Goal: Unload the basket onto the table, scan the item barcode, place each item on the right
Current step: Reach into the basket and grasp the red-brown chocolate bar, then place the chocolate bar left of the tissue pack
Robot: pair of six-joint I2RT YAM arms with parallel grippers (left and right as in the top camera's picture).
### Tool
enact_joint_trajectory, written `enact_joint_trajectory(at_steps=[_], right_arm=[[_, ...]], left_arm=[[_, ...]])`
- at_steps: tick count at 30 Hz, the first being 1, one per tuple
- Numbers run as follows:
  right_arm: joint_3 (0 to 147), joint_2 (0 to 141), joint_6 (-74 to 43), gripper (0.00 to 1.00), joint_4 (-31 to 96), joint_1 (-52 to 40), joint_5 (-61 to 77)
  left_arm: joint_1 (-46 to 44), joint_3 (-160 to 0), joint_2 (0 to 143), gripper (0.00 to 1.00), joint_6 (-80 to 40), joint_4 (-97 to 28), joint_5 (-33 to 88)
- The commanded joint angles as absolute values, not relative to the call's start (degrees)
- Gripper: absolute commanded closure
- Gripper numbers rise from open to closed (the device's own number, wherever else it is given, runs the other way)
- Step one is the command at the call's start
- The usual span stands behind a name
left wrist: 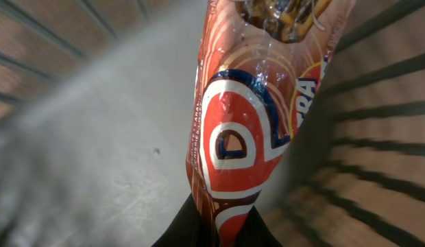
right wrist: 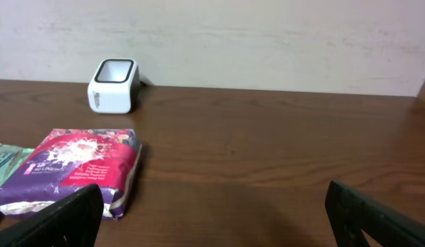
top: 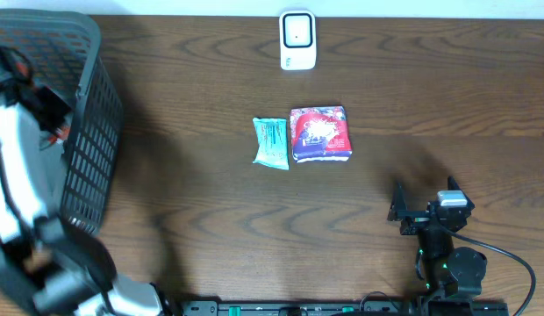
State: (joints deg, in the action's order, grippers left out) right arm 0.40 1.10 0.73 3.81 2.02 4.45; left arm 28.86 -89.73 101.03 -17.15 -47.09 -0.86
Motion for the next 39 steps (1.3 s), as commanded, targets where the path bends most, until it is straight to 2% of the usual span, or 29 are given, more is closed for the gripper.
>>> enact_joint_trajectory(at_steps=[1, 3, 7, 9, 11, 12, 15, 17, 22, 25, 32, 34, 39], right_arm=[[0.3, 0.97, 1.56, 0.01, 4.05, 2.2, 4.38], [0.3, 0.97, 1.56, 0.01, 4.05, 2.2, 4.38], [0.3, 0.97, 1.56, 0.01, 4.05, 2.2, 4.4], [0.3, 0.97, 1.56, 0.01, 4.05, 2.2, 4.38], [0.3, 0.97, 1.56, 0.01, 4.05, 2.2, 4.38], [0.32, 0.97, 1.56, 0.01, 4.05, 2.2, 4.38], [0.3, 0.97, 1.56, 0.01, 4.05, 2.2, 4.38], [0.3, 0.97, 1.56, 0.01, 4.05, 2.2, 4.38], [0.3, 0.97, 1.56, 0.01, 4.05, 2.2, 4.38], [0.3, 0.97, 1.56, 0.01, 4.05, 2.2, 4.38], [0.3, 0.97, 1.56, 0.01, 4.05, 2.2, 4.4], [0.3, 0.97, 1.56, 0.01, 4.05, 2.2, 4.38], [0.3, 0.97, 1.56, 0.01, 4.05, 2.2, 4.38]], left_arm=[[29.06, -90.98, 86.91, 0.93, -25.5, -46.28, -1.93], [28.99, -90.98, 82.41, 0.93, -29.56, -45.98, 0.78], [27.44, -90.98, 76.05, 0.93, -31.22, -42.72, 16.62], [23.79, -90.98, 74.11, 0.93, -31.22, -40.4, 25.06], [17.56, -90.98, 73.78, 0.93, -31.16, -40.05, 27.03], [11.66, -90.74, 74.28, 0.93, -29.56, -40.42, 26.96], [2.2, -89.71, 76.01, 0.93, -24.53, -40.97, 25.87], [-6.37, -89.47, 79.22, 0.93, -20.16, -44.77, 20.01], [-16.75, -89.47, 88.42, 0.93, -15.2, -51.46, 4.91], [-18.37, -89.47, 93.84, 0.93, -15.25, -52.23, 0.3], [-18.41, -89.47, 107.18, 0.93, -15.64, -51.83, 0.47], [-18.41, -89.47, 111.18, 0.92, -20.1, -52.27, 0.54], [-18.41, -89.47, 114.96, 0.92, -21.76, -52.49, 0.62]])
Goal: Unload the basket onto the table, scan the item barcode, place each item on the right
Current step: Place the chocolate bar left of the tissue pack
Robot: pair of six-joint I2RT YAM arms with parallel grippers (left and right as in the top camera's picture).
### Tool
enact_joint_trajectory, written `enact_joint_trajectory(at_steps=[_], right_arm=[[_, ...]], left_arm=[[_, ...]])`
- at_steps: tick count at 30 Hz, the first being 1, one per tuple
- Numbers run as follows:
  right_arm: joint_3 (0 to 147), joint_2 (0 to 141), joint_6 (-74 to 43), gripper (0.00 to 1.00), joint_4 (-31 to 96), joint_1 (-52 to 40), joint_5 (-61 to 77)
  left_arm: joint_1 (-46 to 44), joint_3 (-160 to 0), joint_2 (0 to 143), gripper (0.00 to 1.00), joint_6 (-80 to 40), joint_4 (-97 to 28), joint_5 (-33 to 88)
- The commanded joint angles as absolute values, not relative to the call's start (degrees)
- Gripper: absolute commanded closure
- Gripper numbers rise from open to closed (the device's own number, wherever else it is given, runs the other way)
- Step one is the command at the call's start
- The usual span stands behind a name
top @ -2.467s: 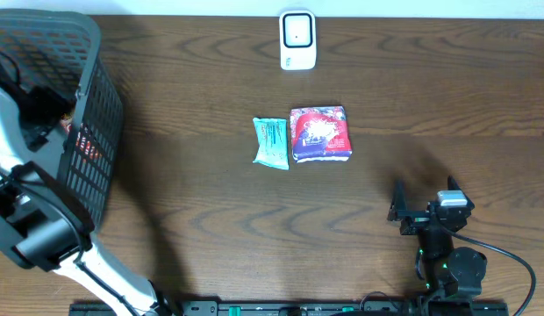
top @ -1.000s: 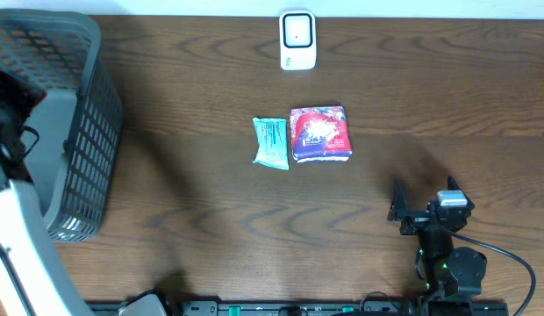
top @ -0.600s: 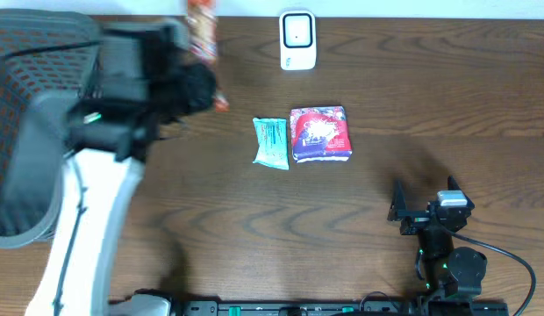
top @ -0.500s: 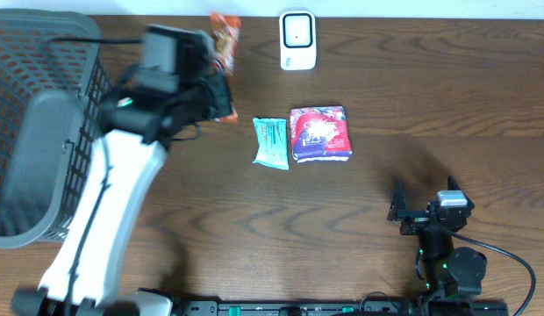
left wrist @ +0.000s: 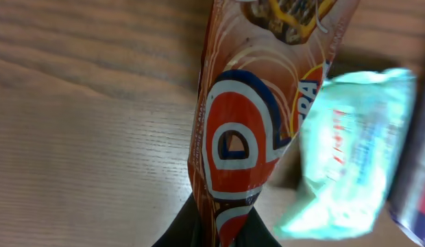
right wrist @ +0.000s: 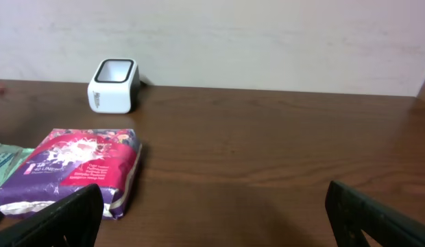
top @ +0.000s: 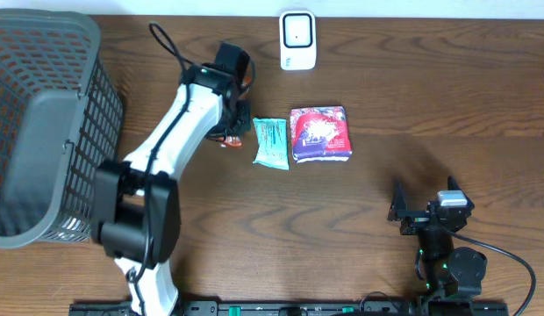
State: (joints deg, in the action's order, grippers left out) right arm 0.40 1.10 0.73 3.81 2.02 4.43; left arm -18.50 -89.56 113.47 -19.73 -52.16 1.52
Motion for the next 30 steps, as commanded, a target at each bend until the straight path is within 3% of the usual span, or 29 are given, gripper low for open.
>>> enact_joint_trajectory(at_steps=[1, 2, 6, 19, 26, 30], right_arm=[[0.3, 0.97, 1.56, 0.01, 4.05, 2.2, 4.38], [0.3, 0.97, 1.56, 0.01, 4.05, 2.2, 4.4], [0.3, 0.97, 1.56, 0.01, 4.05, 2.2, 4.4], [0.3, 0.97, 1.56, 0.01, 4.05, 2.2, 4.38], [0.3, 0.97, 1.56, 0.01, 4.05, 2.2, 4.4], [0.3, 0.97, 1.56, 0.01, 4.05, 2.2, 4.4]], left_arm=[[-18.41, -89.47, 115.5, 0.83, -21.76, -52.69, 0.62], [-18.41, -89.47, 115.72, 0.64, -21.76, -52.9, 0.62], [-18.39, -89.54, 115.02, 0.46, -21.74, -53.56, 0.64], [-13.74, -93.69, 96.25, 0.45, -21.5, -49.84, -0.56], [-0.4, -93.69, 81.54, 0.32, -21.52, -45.93, -8.51], [12.47, -93.67, 75.33, 0.24, -21.5, -47.57, -8.64]])
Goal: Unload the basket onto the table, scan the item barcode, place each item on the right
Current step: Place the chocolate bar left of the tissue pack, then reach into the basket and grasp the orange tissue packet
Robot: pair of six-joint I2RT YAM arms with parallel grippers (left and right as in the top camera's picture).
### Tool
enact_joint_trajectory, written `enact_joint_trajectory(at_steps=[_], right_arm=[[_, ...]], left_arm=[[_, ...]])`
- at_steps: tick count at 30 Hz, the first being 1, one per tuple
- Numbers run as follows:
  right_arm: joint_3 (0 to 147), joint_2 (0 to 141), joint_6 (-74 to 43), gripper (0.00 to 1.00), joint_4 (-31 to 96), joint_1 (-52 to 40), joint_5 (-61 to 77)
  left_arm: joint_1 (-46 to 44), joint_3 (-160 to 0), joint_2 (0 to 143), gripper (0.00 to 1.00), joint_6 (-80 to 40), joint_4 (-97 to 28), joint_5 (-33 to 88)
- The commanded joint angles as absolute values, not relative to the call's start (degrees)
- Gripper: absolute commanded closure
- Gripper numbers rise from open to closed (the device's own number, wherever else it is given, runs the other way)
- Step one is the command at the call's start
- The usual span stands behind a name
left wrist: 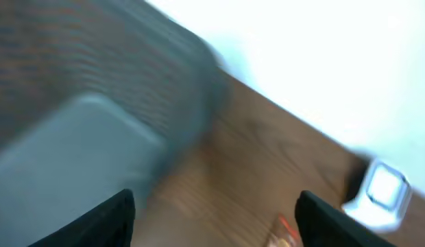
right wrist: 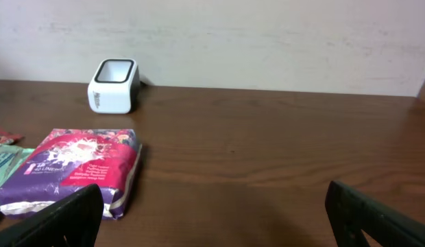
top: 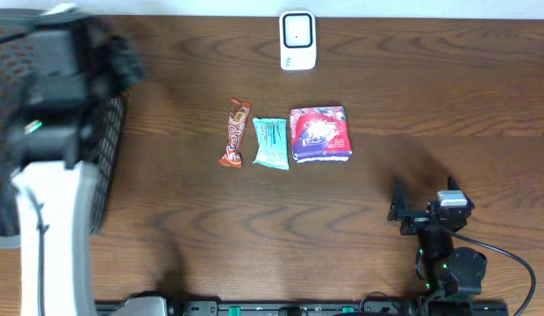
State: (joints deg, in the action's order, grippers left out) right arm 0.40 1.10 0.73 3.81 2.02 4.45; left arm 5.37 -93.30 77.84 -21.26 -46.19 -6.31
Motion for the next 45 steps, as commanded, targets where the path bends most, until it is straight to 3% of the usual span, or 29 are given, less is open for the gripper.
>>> enact_joint_trajectory(at_steps=[1, 6, 7, 13, 34, 45], right_arm=[[0.3, 0.97, 1.56, 0.01, 4.05, 2.2, 4.38], [0.3, 0.97, 1.56, 0.01, 4.05, 2.2, 4.38], [0.3, 0.97, 1.56, 0.01, 4.05, 2.2, 4.4], [0.3, 0.97, 1.56, 0.01, 4.05, 2.2, 4.38], [0.3, 0.97, 1.56, 0.01, 4.05, 2.2, 4.38], [0.3, 0.97, 1.56, 0.01, 4.05, 2.22, 4.38]], left_arm=[[14.72, -93.67, 74.72, 0.24, -21.52, -47.99, -8.64], [24.14, -93.01, 74.63, 0.22, -21.54, -49.69, -8.64], [24.8, -92.73, 74.96, 0.13, -21.54, -49.69, -8.64], [26.72, -90.32, 78.37, 0.0, -21.5, -50.09, -8.67], [33.67, -90.04, 87.33, 0.02, -25.71, -59.48, -14.22], [35.0, -90.04, 98.39, 0.02, -36.8, -70.08, -14.02]])
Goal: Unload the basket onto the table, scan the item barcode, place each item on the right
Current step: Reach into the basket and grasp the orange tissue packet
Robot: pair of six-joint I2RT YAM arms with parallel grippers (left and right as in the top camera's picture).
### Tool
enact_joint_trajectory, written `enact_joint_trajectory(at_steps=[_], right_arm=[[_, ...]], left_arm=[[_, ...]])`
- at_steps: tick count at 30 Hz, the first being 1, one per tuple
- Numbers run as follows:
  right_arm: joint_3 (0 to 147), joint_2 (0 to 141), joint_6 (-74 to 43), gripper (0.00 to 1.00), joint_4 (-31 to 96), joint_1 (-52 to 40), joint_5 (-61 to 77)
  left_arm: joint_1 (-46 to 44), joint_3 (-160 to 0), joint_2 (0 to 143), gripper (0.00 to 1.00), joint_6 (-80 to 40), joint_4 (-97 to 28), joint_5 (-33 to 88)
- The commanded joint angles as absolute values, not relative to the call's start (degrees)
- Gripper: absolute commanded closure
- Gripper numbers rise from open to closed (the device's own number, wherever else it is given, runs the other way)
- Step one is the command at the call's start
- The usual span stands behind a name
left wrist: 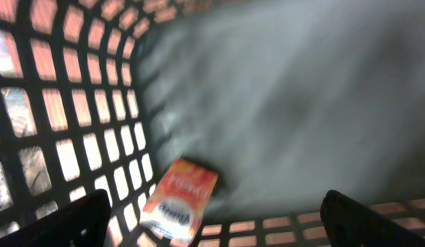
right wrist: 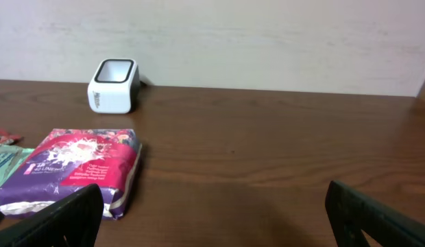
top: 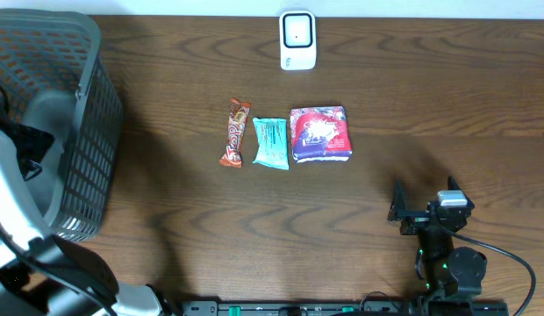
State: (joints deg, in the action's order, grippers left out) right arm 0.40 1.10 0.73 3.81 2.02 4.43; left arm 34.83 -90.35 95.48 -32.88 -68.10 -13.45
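Note:
The white scanner (top: 297,39) stands at the table's far edge, also seen in the right wrist view (right wrist: 114,85). A red-orange candy bar (top: 234,132), a green pack (top: 271,142) and a purple pack (top: 320,134) lie in a row mid-table. My left gripper (left wrist: 212,221) is open inside the dark basket (top: 79,132), above an orange packet (left wrist: 181,199) lying on the basket floor. My right gripper (right wrist: 212,219) is open and empty near the front right, low over the table.
The basket's mesh wall (left wrist: 75,116) rises close on the left of the left gripper. The purple pack (right wrist: 75,168) lies ahead and left of the right gripper. The right arm's base (top: 447,263) sits at the front edge.
My left gripper was open above the basket's rim, facing the scanner. Now it is down inside the basket over an orange packet. The three items on the table and the right arm have not moved.
My left gripper was shut on the candy bar inside the basket. Then it held the bar over the table beside the green pack. Then the bar lay on the table and the gripper was open by the basket. Now the gripper is inside the basket.

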Motion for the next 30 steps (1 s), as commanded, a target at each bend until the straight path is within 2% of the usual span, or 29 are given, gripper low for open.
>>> enact_joint_trajectory(at_steps=[1, 18, 28, 30], right_arm=[[0.3, 0.97, 1.56, 0.01, 4.05, 2.2, 4.38], [0.3, 0.97, 1.56, 0.01, 4.05, 2.2, 4.38], [0.3, 0.97, 1.56, 0.01, 4.05, 2.2, 4.38], [0.3, 0.97, 1.56, 0.01, 4.05, 2.2, 4.4]], left_arm=[[35.0, -90.0, 99.7, 0.02, -36.77, -71.37, -14.0], [35.07, -88.86, 111.5, 0.02, -35.66, -77.95, -13.93], [35.07, -82.7, 111.98, 0.01, -35.64, -74.91, -12.23], [35.07, -81.93, 111.98, 0.07, -35.62, -74.48, -12.23]])
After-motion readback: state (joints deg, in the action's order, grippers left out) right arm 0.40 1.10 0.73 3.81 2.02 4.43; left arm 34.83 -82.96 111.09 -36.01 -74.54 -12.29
